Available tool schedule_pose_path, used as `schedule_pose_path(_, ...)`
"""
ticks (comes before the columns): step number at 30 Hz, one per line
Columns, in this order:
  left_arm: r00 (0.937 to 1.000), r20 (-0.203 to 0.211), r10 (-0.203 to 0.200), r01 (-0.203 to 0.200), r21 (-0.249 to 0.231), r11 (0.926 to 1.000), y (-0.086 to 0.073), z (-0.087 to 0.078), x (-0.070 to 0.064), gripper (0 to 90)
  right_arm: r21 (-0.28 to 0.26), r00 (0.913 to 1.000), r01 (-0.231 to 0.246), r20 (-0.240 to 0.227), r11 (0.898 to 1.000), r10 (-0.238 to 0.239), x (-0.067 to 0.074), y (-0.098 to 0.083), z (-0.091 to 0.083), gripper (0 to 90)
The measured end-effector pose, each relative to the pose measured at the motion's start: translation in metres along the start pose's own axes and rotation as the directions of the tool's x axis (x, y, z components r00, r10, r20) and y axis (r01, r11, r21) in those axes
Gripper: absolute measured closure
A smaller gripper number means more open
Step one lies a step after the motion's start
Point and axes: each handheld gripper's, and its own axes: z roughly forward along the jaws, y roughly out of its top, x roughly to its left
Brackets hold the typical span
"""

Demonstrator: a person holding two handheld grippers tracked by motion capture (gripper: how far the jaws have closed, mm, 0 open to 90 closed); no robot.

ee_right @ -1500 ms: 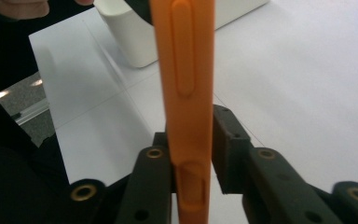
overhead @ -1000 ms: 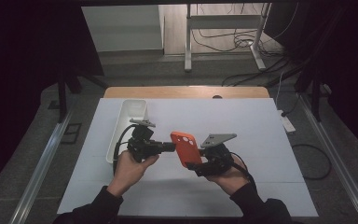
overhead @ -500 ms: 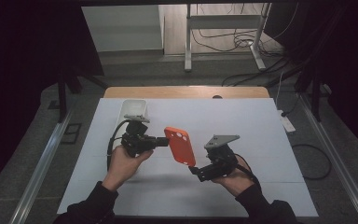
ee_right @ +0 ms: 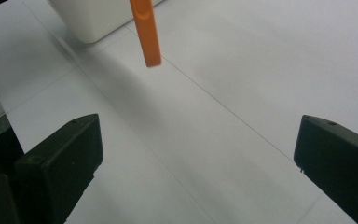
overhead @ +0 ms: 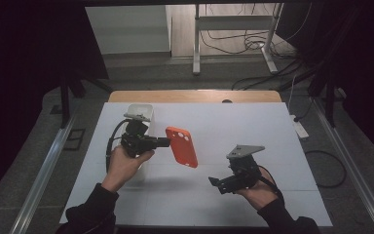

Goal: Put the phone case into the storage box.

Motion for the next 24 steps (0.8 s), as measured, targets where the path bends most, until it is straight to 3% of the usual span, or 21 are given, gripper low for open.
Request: schedule_pose_path(24, 0.9986, -0.049, -0.021, 0.021, -0.013, 0.9997, 0.014, -0.022, 0.019, 89.1, -0.023, 0.9979, -0.027, 0.059, 0.999, 0.028, -0.013, -0.03, -0.027, 0.0)
